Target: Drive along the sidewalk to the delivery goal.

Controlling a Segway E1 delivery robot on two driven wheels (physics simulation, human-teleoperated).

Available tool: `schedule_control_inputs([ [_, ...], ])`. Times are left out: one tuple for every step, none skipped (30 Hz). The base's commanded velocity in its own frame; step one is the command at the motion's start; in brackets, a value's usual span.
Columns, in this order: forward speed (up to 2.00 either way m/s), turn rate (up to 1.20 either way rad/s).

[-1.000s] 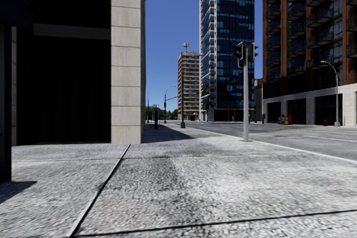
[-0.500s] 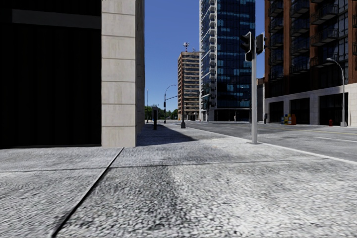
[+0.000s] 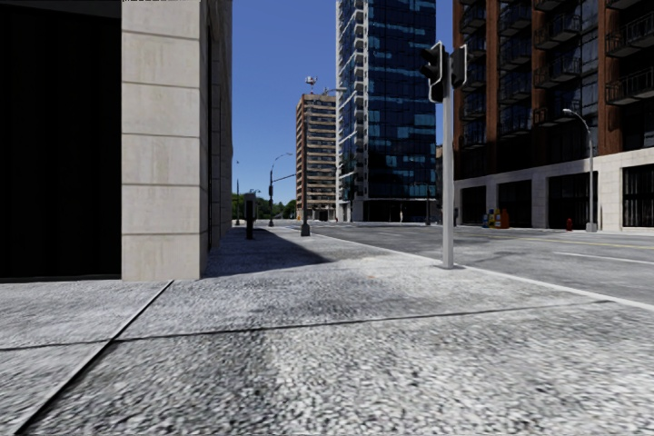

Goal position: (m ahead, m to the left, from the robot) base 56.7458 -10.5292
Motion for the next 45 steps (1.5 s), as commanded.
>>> schedule_control_inputs([
  [1.47,0.00],
  [1.47,0.00],
  [1.47,0.00],
  [1.47,0.00],
  [1.47,0.00],
  [1.47,0.00],
  [1.47,0.00],
  [1.47,0.00],
  [1.47,0.00],
  [1.47,0.00],
  [1.47,0.00],
  [1.47,0.00],
  [1.47,0.00],
  [1.47,0.00],
  [1.47,0.00],
  [1.47,0.00],
  [1.47,0.00],
  [1.47,0.00],
  [1.47,0.00],
  [1.47,0.00],
  [1.47,0.00],
  [1.47,0.00],
  [1.47,0.00],
  [1.47,0.00],
  [1.47,0.00],
  [1.47,0.00],
  [1.47,0.00],
  [1.47,0.00],
  [1.47,0.00],
  [1.47,0.00],
  [1.47,0.00],
  [1.47,0.00],
  [1.47,0.00],
  [1.47,0.00],
  [1.47,0.00],
  [1.47,0.00],
  [1.47,0.00],
  [1.47,0.00],
  [1.47,0.00],
  [1.47,0.00],
  [1.47,0.00],
  [1.47,0.00],
  [1.47,0.00],
  [1.47,0.00],
  [1.47,0.00],
])
